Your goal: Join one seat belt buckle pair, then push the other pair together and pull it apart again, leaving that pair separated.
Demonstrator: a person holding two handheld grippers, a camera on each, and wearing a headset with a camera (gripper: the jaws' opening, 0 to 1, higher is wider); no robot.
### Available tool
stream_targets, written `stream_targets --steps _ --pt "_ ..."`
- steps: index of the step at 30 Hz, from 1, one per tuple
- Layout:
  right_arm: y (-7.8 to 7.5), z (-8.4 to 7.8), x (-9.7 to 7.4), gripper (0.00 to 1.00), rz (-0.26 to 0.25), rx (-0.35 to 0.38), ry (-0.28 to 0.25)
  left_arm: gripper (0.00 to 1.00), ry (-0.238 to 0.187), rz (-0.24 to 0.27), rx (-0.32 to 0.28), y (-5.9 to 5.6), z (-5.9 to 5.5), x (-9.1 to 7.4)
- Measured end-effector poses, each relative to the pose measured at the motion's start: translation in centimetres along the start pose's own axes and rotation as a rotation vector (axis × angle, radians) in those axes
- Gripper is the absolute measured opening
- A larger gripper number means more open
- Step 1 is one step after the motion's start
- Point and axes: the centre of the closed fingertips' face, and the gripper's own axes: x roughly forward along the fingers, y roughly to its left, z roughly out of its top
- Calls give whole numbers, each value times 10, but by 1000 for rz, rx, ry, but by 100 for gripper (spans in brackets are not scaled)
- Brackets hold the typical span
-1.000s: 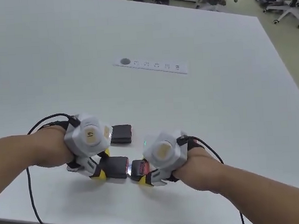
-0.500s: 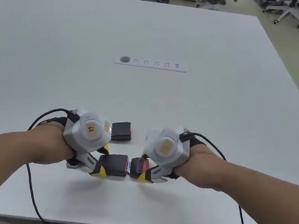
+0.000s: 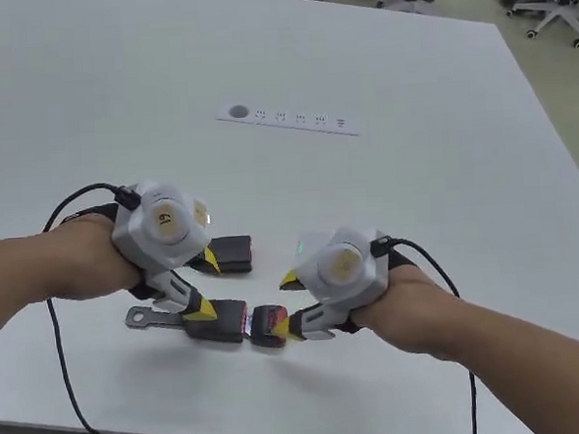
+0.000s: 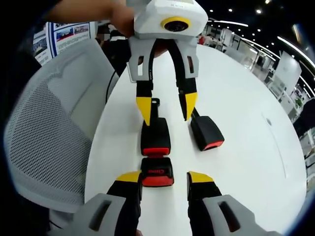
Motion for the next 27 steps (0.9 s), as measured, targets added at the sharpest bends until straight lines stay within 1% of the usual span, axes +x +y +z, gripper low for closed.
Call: stream_targets --steps 2,3,5,7,8,11,12,14,15,16,17,19,20,21,22,23,24,26,27 --pt "-6 -6 0 31 -6 18 5 37 5 4 -2 4 -1 0" --pt "-8 -7 -2 31 -9 23 7 37 8 6 -3 7 -2 0" --pt "-12 -10 -5 31 -19 22 10 37 13 11 -2 14 -4 -1" --pt "-17 -15 -8 31 -29 24 16 38 8 26 -4 22 -4 -3" --pt "-18 -17 -10 31 -34 24 19 38 1 37 -7 28 -4 -4" --pt "-29 -30 -10 31 -48 12 42 39 -4 50 -10 37 -4 -5" --pt "-32 -33 -11 30 -49 13 47 40 -1 51 -7 38 -3 -4" --pt "-35 -38 -17 30 -54 1 63 41 6 52 -2 43 -3 -3" --pt "-39 -42 -20 31 -59 5 69 42 8 55 -2 47 -4 -3" --pt "-42 -44 -23 31 -64 11 71 43 9 56 -2 48 -4 -3" --pt "-45 -47 -24 31 -69 15 73 43 11 57 -1 55 -4 -2" --pt "-54 -55 -27 32 -84 25 78 43 12 61 4 61 -4 -1" --pt "-60 -60 -29 32 -94 27 82 44 11 62 4 62 -3 0" --pt "-63 -62 -32 32 -101 27 86 44 10 63 2 61 0 1" --pt "-67 -66 -36 33 -111 31 94 44 9 62 2 63 1 2" --pt "-71 -70 -37 33 -116 31 97 44 6 62 -1 68 1 4" --pt "-74 -74 -37 33 -120 29 104 44 6 62 -4 69 2 5" --pt "-79 -80 -45 34 -133 24 123 45 7 61 -4 72 5 7" --pt "-84 -86 -45 35 -132 22 128 45 7 58 -6 72 6 8"
